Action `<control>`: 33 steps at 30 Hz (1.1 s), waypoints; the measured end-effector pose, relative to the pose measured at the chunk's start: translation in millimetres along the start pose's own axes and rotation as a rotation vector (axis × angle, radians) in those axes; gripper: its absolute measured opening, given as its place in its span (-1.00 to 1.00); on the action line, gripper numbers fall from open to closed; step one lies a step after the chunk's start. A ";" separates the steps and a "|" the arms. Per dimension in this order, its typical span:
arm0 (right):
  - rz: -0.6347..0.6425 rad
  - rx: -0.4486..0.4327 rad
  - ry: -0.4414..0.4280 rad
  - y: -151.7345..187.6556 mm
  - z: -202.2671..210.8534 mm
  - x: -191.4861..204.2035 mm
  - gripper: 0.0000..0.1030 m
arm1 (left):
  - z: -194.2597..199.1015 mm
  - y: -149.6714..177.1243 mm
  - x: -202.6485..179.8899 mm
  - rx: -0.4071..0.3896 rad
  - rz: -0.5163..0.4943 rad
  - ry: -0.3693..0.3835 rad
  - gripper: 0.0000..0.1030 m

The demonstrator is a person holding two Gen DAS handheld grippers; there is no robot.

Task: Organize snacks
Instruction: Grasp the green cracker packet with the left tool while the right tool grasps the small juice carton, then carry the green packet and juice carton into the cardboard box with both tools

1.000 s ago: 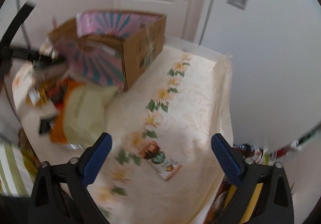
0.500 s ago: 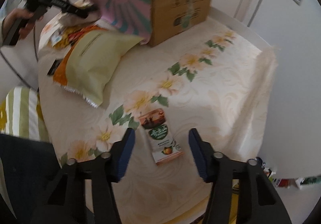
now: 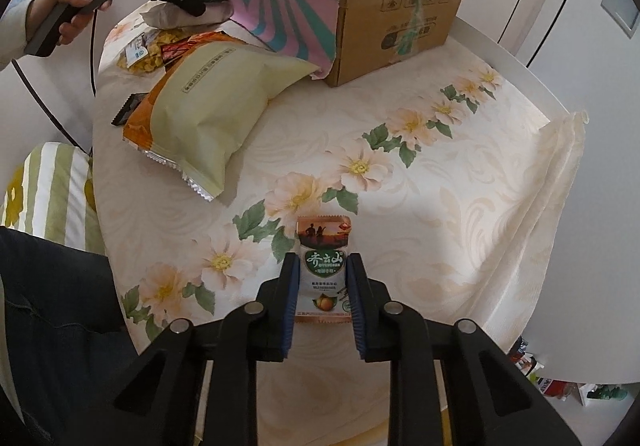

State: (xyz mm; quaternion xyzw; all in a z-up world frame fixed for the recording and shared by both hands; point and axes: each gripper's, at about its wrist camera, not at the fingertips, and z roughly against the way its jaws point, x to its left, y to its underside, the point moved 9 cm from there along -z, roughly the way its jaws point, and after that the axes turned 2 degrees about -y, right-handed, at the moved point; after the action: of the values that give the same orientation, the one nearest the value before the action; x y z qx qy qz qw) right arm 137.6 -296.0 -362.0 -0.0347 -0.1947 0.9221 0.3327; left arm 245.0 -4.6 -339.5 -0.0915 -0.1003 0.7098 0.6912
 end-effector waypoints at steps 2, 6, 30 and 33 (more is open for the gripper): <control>0.003 0.003 -0.002 -0.9 -0.7 1.9 -0.58 | 4.3 3.4 0.0 0.004 -0.004 0.002 0.12; 0.012 0.007 0.001 0.2 -1.6 3.1 -0.58 | 9.5 5.9 -3.4 -0.002 -0.017 0.000 0.13; 0.020 -0.032 0.031 2.6 -0.7 3.9 -0.59 | 29.4 5.3 -6.4 -0.026 -0.031 0.002 -0.21; 0.007 -0.038 0.038 1.8 1.3 1.4 -0.59 | 37.4 11.4 -7.7 -0.032 -0.028 0.014 -0.21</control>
State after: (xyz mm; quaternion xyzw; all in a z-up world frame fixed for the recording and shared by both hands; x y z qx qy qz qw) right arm 135.2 -296.8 -361.3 -0.0593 -0.2058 0.9185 0.3323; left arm 224.1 -13.1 -306.7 -0.1062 -0.1079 0.6977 0.7003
